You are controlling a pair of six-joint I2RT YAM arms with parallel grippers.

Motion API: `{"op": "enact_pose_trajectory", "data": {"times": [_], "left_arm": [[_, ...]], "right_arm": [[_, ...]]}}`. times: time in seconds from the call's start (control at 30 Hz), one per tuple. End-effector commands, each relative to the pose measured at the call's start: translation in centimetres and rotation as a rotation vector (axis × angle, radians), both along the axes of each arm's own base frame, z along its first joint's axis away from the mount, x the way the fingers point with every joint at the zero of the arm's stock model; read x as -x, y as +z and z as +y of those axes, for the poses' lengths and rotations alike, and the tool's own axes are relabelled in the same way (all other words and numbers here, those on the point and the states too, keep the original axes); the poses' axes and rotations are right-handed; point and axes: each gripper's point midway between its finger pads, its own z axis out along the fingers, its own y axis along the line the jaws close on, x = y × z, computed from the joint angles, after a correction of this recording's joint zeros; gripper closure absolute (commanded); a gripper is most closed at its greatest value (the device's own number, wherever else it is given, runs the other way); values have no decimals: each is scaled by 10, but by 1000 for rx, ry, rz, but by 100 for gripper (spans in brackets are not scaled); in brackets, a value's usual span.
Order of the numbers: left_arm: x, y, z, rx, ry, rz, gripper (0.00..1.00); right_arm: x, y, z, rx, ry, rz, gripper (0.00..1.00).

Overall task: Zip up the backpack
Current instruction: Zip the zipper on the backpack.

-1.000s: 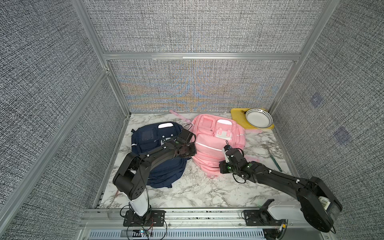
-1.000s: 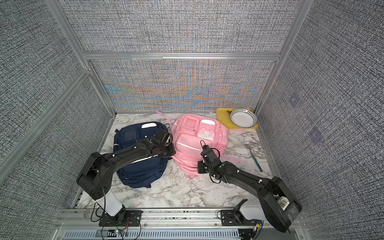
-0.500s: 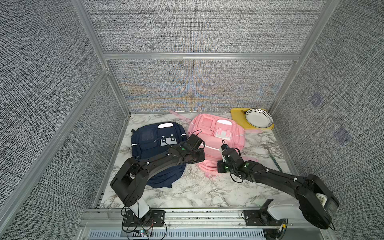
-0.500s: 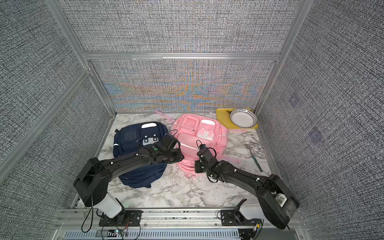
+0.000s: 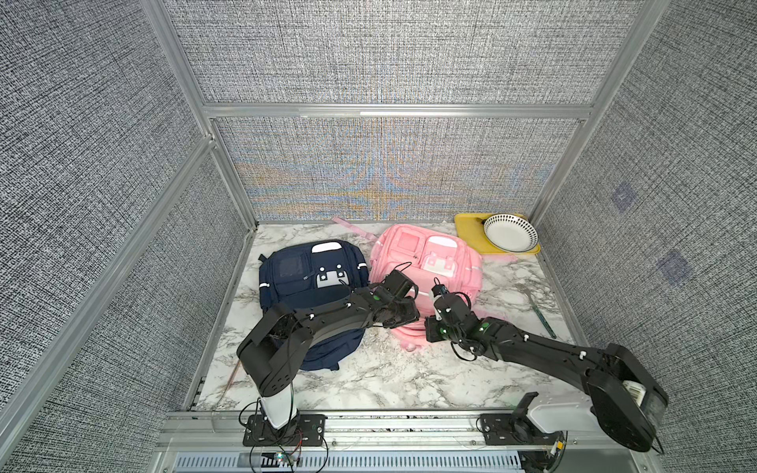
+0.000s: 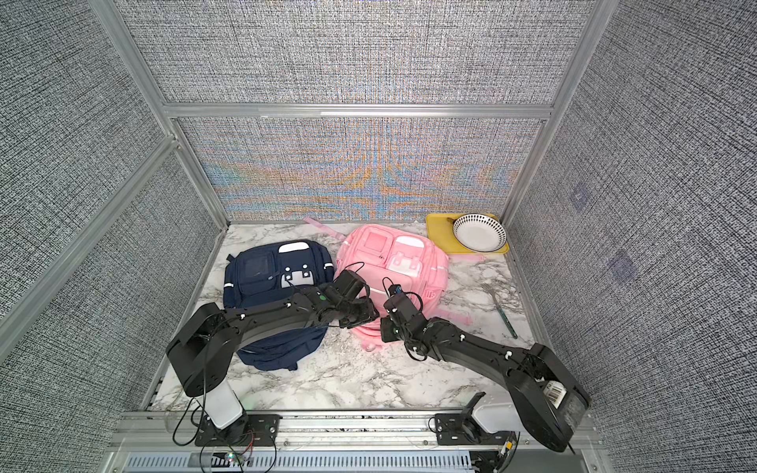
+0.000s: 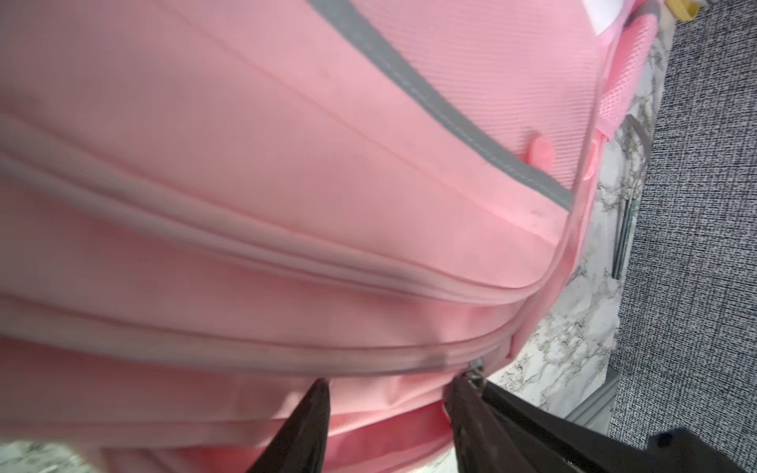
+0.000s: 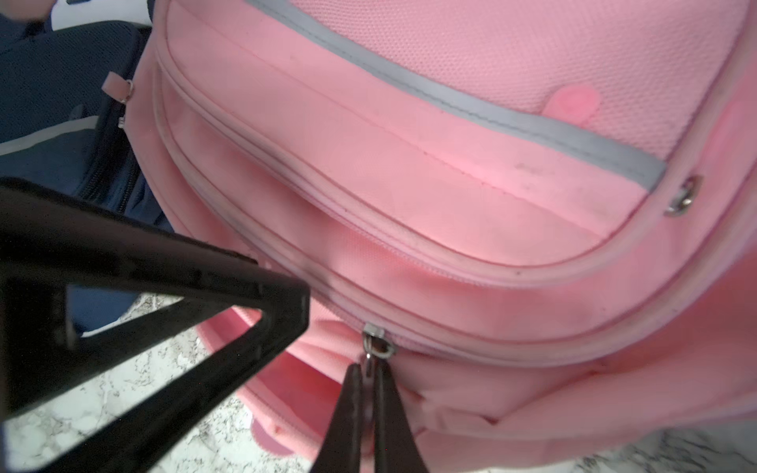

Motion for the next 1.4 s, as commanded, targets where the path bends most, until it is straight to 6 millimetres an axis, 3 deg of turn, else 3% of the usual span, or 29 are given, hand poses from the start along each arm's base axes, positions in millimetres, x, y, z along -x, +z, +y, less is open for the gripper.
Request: {"op": "enact_pose_trajectory", "data": {"times": [0.0, 0.33, 0.6, 0.77, 1.0, 1.2, 1.37], "left_arm": [[-5, 3, -5, 8, 19, -18, 45], [-6, -15, -5, -28, 42, 2, 43], [-16, -15, 0, -79, 65, -32, 38], [-20, -20, 0, -86, 75, -29, 50], [-21, -23, 6, -95, 75, -27, 83], [-19, -27, 13, -104, 80, -25, 97], [-18, -27, 20, -104, 86, -24, 100]], "right_arm": [[-2, 6, 8, -27, 20, -26, 100], [-2, 12, 17, -36, 53, -36, 100], [14, 1, 16, -18, 84, -9, 100], [18, -4, 9, 11, 84, 4, 100], [19, -7, -3, 53, 56, 5, 100], [16, -10, -16, 87, 27, 10, 100], [13, -12, -30, 105, -1, 17, 100]]}}
